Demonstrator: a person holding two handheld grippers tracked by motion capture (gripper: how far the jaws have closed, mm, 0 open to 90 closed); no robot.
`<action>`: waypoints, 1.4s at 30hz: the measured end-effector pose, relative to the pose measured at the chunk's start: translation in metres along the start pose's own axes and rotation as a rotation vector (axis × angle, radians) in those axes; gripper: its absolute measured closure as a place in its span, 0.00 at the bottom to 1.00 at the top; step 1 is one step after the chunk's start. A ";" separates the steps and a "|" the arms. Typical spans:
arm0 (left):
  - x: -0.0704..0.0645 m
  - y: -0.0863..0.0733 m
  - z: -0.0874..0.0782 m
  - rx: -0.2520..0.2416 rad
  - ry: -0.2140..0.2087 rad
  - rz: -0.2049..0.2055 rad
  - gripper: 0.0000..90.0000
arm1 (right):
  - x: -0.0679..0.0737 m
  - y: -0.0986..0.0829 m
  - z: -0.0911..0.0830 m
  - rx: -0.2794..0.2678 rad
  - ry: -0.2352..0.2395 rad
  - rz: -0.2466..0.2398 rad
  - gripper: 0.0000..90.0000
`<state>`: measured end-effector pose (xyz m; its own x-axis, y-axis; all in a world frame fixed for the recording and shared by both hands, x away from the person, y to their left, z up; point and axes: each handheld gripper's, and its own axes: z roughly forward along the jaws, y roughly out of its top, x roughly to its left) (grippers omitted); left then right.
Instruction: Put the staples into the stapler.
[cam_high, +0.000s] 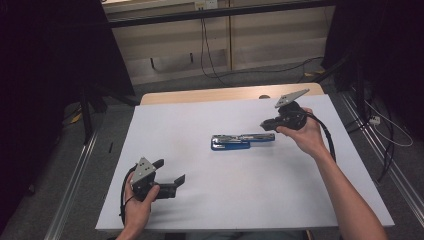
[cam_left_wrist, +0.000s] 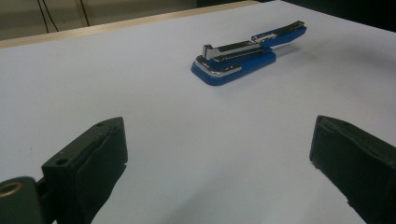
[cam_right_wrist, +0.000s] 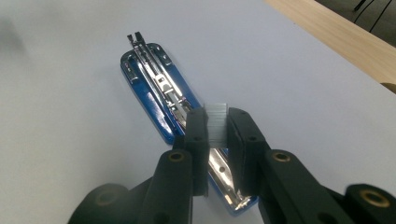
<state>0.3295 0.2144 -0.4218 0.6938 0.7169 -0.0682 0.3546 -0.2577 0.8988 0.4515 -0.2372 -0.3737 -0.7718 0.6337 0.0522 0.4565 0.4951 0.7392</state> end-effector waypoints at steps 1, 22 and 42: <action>0.000 0.000 0.000 0.003 0.003 0.000 0.05 | 0.000 0.001 0.002 0.002 0.004 0.000 0.88; 0.001 0.003 0.006 0.009 0.001 0.006 0.05 | 0.013 0.015 0.036 0.025 0.084 -0.046 0.88; -0.001 0.002 0.005 0.007 -0.008 0.015 0.05 | 0.031 0.041 0.072 0.051 0.124 -0.110 0.88</action>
<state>0.3327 0.2105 -0.4218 0.7039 0.7079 -0.0584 0.3486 -0.2727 0.8967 0.4784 -0.1543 -0.3900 -0.8657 0.4973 0.0579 0.3856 0.5887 0.7105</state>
